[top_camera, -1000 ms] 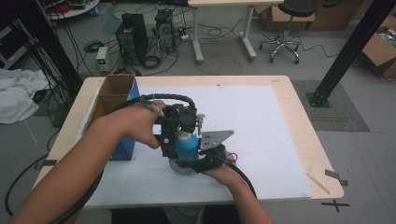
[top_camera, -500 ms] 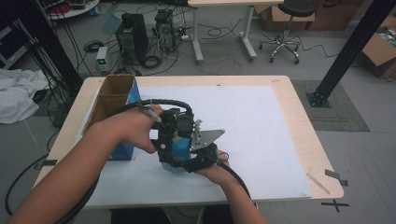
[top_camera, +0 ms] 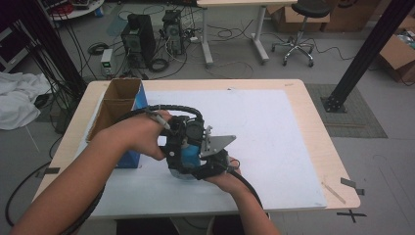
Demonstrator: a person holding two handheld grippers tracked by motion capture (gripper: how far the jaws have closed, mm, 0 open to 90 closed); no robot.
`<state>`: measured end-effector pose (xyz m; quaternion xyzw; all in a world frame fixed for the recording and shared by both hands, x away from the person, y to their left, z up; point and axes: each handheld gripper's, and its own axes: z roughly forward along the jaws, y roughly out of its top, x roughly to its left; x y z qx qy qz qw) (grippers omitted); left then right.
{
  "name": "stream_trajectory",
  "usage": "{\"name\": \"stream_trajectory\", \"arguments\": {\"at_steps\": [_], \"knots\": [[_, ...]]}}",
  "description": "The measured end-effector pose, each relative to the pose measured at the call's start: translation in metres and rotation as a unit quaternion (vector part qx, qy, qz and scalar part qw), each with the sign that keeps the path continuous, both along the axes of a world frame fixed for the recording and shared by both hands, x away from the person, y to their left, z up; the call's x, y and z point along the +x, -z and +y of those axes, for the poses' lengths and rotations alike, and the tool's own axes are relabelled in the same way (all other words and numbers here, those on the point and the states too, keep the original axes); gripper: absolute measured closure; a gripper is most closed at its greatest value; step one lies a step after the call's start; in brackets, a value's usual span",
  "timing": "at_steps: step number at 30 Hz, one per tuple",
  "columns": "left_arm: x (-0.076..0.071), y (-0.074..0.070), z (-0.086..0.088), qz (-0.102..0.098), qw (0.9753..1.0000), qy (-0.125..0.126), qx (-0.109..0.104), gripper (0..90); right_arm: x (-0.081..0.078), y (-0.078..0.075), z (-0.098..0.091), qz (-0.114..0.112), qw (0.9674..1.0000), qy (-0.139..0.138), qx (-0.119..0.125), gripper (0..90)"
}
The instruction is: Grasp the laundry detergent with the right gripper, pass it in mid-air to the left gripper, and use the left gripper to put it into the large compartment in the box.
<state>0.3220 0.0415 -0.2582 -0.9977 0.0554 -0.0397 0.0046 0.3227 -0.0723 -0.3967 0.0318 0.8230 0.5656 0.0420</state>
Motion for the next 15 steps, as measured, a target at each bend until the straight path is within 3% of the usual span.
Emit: {"name": "stream_trajectory", "arguments": {"at_steps": [15], "knots": [[-0.0006,-0.0039,-0.0007,-0.005,1.0,-0.002,0.004,18.2,0.0004,-0.0001,0.0,-0.002,1.0,0.003,0.003,46.1]]}}
